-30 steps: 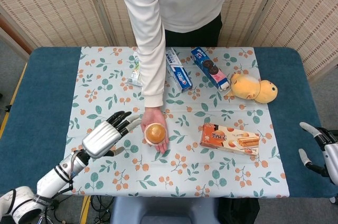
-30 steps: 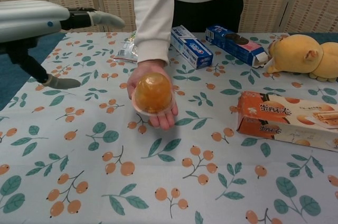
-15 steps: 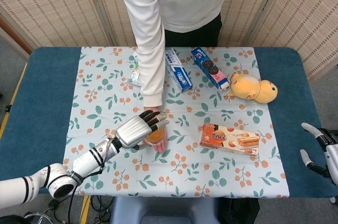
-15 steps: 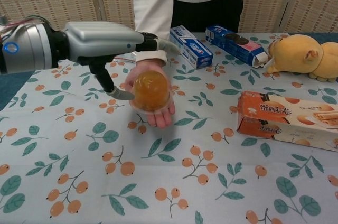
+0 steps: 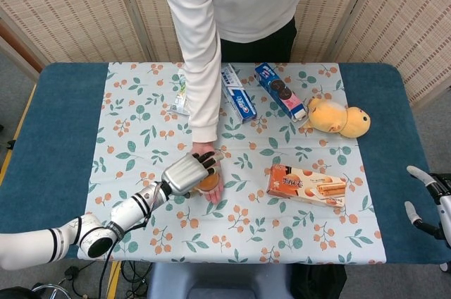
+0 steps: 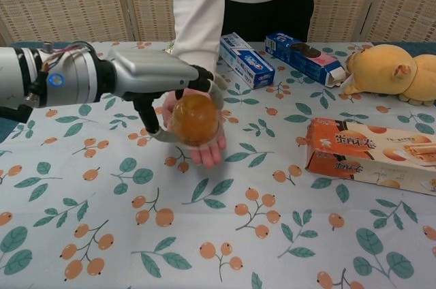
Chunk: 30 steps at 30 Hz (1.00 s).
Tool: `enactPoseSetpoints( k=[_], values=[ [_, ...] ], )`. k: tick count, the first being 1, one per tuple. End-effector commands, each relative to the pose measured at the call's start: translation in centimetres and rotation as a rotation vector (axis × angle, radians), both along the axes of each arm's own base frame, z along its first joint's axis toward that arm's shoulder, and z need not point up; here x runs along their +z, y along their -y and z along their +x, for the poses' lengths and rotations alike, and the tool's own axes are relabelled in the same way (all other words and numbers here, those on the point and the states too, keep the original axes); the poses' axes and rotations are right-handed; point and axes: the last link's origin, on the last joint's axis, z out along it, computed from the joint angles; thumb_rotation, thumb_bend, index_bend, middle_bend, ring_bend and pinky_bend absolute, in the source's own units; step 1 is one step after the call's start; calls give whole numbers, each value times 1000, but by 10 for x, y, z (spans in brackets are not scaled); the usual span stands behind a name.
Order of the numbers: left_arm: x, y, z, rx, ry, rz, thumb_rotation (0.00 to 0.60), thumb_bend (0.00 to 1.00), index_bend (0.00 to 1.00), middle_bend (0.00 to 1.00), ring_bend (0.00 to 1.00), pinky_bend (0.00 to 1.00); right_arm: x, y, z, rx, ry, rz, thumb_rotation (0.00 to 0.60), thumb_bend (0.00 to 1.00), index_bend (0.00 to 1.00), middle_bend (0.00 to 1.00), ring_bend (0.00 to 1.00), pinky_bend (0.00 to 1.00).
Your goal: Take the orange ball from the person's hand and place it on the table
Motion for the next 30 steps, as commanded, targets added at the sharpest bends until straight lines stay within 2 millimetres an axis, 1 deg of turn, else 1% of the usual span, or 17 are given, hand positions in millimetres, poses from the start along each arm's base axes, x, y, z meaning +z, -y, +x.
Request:
enactPoseSetpoints(
  k=[1,2,7,10,13,15,18,23,27,30],
  values=[
    [-3,-1,0,5,5,-2,600,258,280,79,184,475,0,0,0,0,0,1,600,391,181,275,214,411],
    [-4,-1,1,7,14,1,600,258,297,100,208,502,0,0,0,0,-1,2,600,390,181,275,214,411],
    [-3,-3,1,6,61,23,600,258,428,281,397,672,0,1,0,-1,-2,1,600,390,181,276,214,411],
    [-1,-4,0,6,97,32,600,261,471,370,484,738,-1,1,0,-1,-1,2,600,391,181,276,214,411],
    [5,-6,-2,8,131,42,600,266,503,438,549,785,-1,2,1,2,-1,3,600,391,182,276,214,411],
    [10,-6,-4,14,145,45,600,267,506,455,567,801,-1,3,2,4,-2,4,600,391,181,276,214,411],
    [22,-7,-8,24,166,56,600,267,506,458,571,807,-1,3,3,10,-2,3,600,391,181,277,214,411],
    [52,-5,-19,49,201,97,600,267,503,458,570,808,0,3,4,15,-4,1,600,391,181,277,214,411],
    [73,0,-39,86,186,130,600,267,498,458,569,808,0,4,5,16,-2,3,600,391,182,276,214,411],
    [81,3,-56,111,142,144,600,267,496,458,567,808,-1,5,5,20,0,5,600,391,181,276,214,411]
  ],
)
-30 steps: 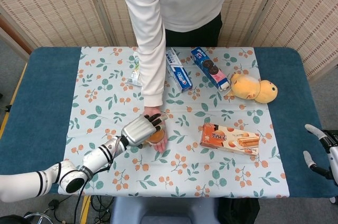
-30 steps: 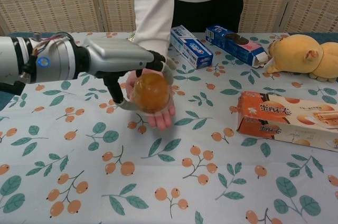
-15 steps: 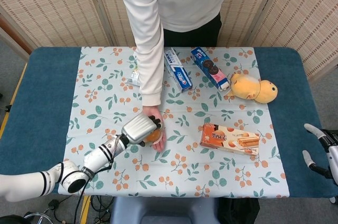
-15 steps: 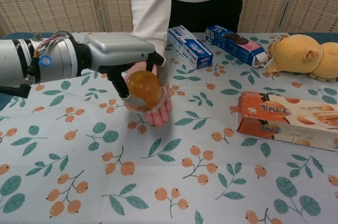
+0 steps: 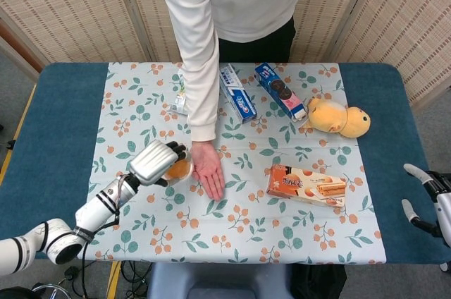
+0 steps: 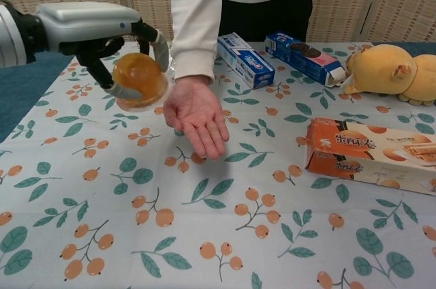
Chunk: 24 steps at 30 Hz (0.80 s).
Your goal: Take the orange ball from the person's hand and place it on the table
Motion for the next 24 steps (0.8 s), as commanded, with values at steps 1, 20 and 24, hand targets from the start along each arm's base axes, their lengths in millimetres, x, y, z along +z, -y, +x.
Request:
enactPoseSetpoints(
  k=[1,20,24],
  values=[
    [8,6,-20,38,-36,8,600,267,496,458,567,808,-1,0,0,3,2,2,600,391,181,276,214,411],
    [-35,18,-92,202,-172,-68,600,267,481,458,564,808,0,1,0,5,-1,2,600,391,181,277,214,411],
    [-41,19,-98,213,-206,-69,600,259,392,427,506,769,1,0,0,0,-2,2,600,391,181,306,214,411]
  ],
)
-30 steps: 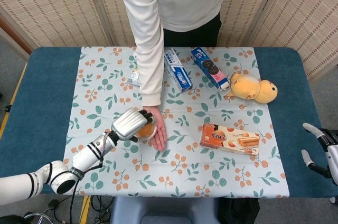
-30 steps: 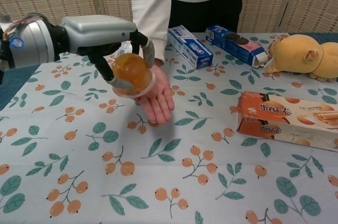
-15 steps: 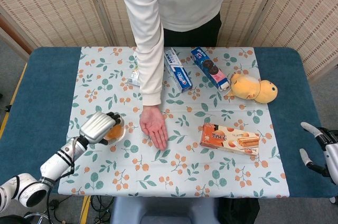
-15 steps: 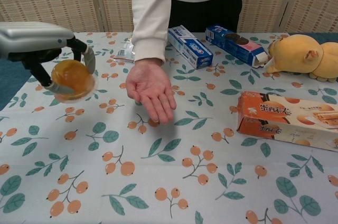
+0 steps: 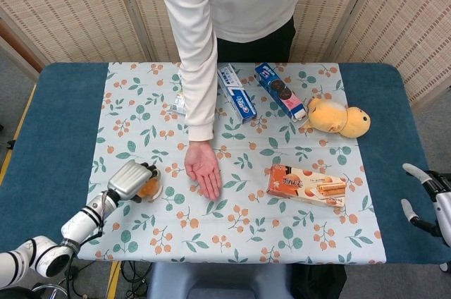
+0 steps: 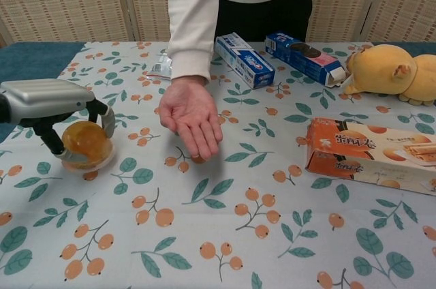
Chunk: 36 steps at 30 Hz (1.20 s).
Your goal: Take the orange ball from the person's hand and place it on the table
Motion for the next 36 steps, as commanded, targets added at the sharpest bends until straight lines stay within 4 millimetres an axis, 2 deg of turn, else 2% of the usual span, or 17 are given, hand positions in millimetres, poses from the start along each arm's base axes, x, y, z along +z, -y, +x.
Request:
enactPoseSetpoints(
  k=[1,2,4,6,10,16,20,25,29,36],
  values=[
    [-5,3,-5,17,-26,-7,600,259,355,389,469,736,0,0,0,0,0,0,600,391,181,312,214,411],
    [-4,3,-7,22,-34,-6,600,257,326,354,437,708,0,0,0,0,1,-1,600,391,181,312,214,411],
    [-1,4,-8,29,-51,7,600,236,202,227,302,596,0,0,0,1,0,-1,600,390,181,312,214,411],
    [3,6,-8,40,-47,26,600,215,105,153,208,498,0,0,0,1,0,-2,600,390,182,312,214,411],
    [18,11,-9,72,-42,76,600,204,15,60,117,372,0,0,0,1,1,-2,600,390,181,312,214,411],
    [51,22,-15,140,10,209,600,203,0,48,114,263,1,-1,-2,-5,2,-7,600,391,181,312,214,411],
    [76,30,-25,201,60,322,600,203,6,48,114,258,0,-1,-3,-9,3,-4,600,391,181,312,214,411],
    [105,50,-45,281,77,478,600,203,8,48,114,256,-1,0,-4,-10,7,0,600,391,181,312,214,411],
    [121,72,-57,313,85,593,600,203,8,48,114,251,-3,1,-4,-8,9,5,600,391,181,312,214,411],
    [131,106,-62,316,95,661,600,203,8,39,114,226,-7,4,-4,-4,14,15,600,391,182,312,214,411]
  ],
)
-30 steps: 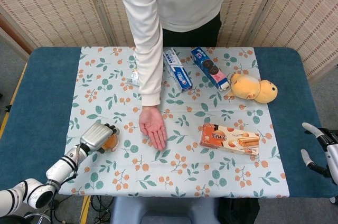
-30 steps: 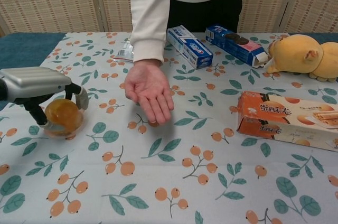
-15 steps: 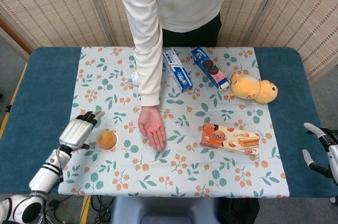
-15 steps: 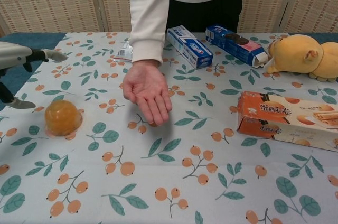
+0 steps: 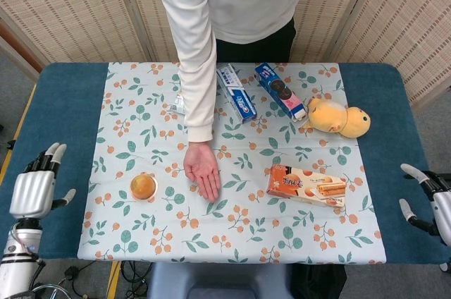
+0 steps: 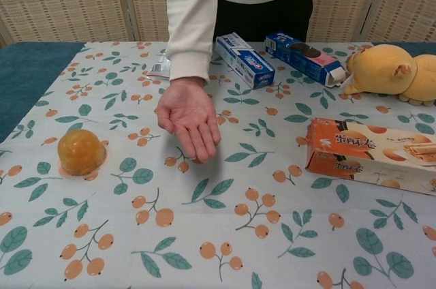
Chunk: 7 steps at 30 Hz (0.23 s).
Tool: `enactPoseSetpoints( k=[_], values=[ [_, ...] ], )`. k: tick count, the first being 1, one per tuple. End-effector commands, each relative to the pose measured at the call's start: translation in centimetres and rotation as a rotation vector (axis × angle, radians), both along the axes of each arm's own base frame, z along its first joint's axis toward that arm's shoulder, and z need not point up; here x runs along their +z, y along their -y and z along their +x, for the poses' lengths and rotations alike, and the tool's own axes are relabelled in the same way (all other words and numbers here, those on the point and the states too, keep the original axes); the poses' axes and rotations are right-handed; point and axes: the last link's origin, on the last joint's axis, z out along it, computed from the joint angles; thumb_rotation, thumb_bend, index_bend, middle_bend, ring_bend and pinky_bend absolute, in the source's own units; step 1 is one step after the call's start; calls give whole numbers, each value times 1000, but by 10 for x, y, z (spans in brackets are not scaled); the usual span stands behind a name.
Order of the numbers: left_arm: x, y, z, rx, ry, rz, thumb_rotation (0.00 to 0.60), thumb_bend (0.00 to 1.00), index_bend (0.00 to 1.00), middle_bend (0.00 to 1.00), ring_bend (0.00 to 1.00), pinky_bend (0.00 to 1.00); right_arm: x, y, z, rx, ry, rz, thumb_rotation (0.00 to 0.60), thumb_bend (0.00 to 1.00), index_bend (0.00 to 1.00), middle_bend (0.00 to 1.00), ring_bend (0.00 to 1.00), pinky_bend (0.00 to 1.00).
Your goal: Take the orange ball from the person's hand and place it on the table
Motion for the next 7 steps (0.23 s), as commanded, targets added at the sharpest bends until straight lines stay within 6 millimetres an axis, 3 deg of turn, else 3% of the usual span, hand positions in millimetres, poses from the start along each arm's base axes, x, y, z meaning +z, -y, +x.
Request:
enactPoseSetpoints(
  k=[1,7],
  values=[
    [4,18,2,-16,-4,23,600,203,8,38,114,225,-1,1,1,5,3,1,600,391,182,312,214,411],
    [2,29,10,-51,0,25,600,203,8,36,112,217,-2,2,1,6,5,4,600,391,182,312,214,411]
  ],
)
